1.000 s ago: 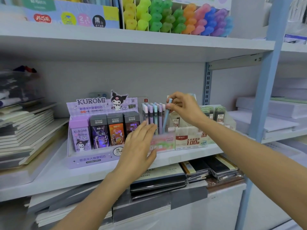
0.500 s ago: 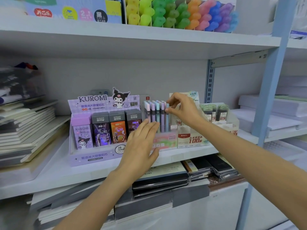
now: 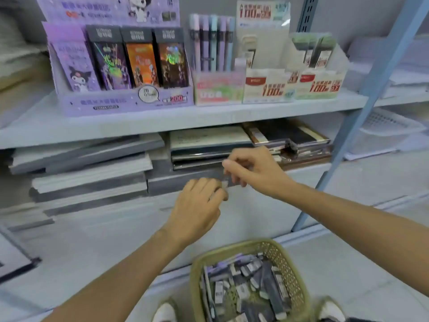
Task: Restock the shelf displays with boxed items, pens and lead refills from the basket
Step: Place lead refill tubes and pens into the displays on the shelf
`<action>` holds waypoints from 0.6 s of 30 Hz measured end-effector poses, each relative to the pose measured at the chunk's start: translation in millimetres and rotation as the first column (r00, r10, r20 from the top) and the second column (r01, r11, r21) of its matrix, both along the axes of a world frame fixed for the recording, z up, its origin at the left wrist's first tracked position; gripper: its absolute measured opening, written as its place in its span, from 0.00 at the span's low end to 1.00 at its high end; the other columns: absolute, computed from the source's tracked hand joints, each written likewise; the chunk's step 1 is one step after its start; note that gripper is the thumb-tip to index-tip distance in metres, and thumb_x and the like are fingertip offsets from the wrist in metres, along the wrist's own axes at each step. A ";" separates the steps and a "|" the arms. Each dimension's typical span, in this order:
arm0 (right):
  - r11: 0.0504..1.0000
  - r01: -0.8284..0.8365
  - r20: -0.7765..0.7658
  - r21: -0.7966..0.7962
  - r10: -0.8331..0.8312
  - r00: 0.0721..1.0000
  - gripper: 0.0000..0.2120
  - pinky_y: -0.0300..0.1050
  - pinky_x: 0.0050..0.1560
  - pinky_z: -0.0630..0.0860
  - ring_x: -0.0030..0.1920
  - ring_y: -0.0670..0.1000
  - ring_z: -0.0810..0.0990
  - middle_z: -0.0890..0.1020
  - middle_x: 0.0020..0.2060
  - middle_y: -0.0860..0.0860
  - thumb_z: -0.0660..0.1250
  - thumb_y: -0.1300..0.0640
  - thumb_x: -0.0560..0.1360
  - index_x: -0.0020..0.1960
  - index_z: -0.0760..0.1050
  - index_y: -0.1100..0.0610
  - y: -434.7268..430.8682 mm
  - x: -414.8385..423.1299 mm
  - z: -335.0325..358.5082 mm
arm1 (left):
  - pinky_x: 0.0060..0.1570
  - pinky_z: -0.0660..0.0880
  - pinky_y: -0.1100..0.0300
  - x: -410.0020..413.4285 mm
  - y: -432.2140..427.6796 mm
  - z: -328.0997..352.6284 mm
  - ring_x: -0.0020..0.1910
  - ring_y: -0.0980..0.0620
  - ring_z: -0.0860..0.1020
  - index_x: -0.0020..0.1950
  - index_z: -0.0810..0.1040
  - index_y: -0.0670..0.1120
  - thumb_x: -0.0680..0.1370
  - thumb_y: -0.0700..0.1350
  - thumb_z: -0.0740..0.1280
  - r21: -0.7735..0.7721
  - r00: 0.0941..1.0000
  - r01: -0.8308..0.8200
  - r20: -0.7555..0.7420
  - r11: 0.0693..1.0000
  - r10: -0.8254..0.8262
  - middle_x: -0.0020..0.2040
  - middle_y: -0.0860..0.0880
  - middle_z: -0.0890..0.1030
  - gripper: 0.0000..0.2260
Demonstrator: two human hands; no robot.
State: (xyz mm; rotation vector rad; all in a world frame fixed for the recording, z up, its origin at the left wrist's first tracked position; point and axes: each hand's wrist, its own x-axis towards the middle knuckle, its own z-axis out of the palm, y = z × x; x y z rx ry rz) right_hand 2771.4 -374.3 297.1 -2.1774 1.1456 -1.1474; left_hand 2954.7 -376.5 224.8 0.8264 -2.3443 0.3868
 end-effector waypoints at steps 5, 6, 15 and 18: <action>0.897 0.076 -0.178 0.436 0.003 0.984 0.11 0.40 0.34 0.75 0.29 0.47 0.77 0.79 0.30 0.51 0.65 0.56 0.80 0.40 0.79 0.59 10.2 -16.2 -146.2 | 0.45 0.70 0.51 11.1 18.2 -132.4 0.48 0.40 0.77 0.49 0.80 0.43 0.69 0.35 0.69 0.550 0.981 -0.186 0.147 0.814 0.125 0.50 0.44 0.78 0.10; 0.864 0.099 -0.241 0.493 0.026 0.970 0.10 0.38 0.35 0.72 0.30 0.46 0.76 0.78 0.30 0.49 0.65 0.56 0.79 0.41 0.79 0.58 12.4 -21.0 -174.0 | 0.48 0.70 0.50 12.4 23.7 -156.8 0.52 0.40 0.76 0.52 0.80 0.43 0.72 0.37 0.68 0.610 0.971 -0.235 0.189 0.756 0.150 0.53 0.43 0.78 0.10; 0.547 0.287 -0.507 0.786 0.305 0.807 0.20 0.43 0.53 0.71 0.59 0.55 0.76 0.77 0.60 0.56 0.67 0.50 0.77 0.65 0.70 0.58 73.8 -45.0 -365.5 | 0.74 0.57 0.51 31.5 63.6 -276.3 0.78 0.47 0.53 0.79 0.54 0.45 0.82 0.46 0.59 0.827 0.941 -0.335 0.271 0.451 0.201 0.80 0.47 0.47 0.27; 0.610 0.327 -0.592 0.722 0.300 0.748 0.28 0.47 0.59 0.68 0.62 0.56 0.71 0.72 0.61 0.56 0.71 0.45 0.73 0.66 0.67 0.58 89.9 -39.4 -393.5 | 0.73 0.57 0.49 33.6 68.3 -285.6 0.77 0.45 0.54 0.79 0.55 0.45 0.82 0.50 0.56 0.819 0.940 -0.336 0.256 0.466 0.226 0.79 0.47 0.47 0.26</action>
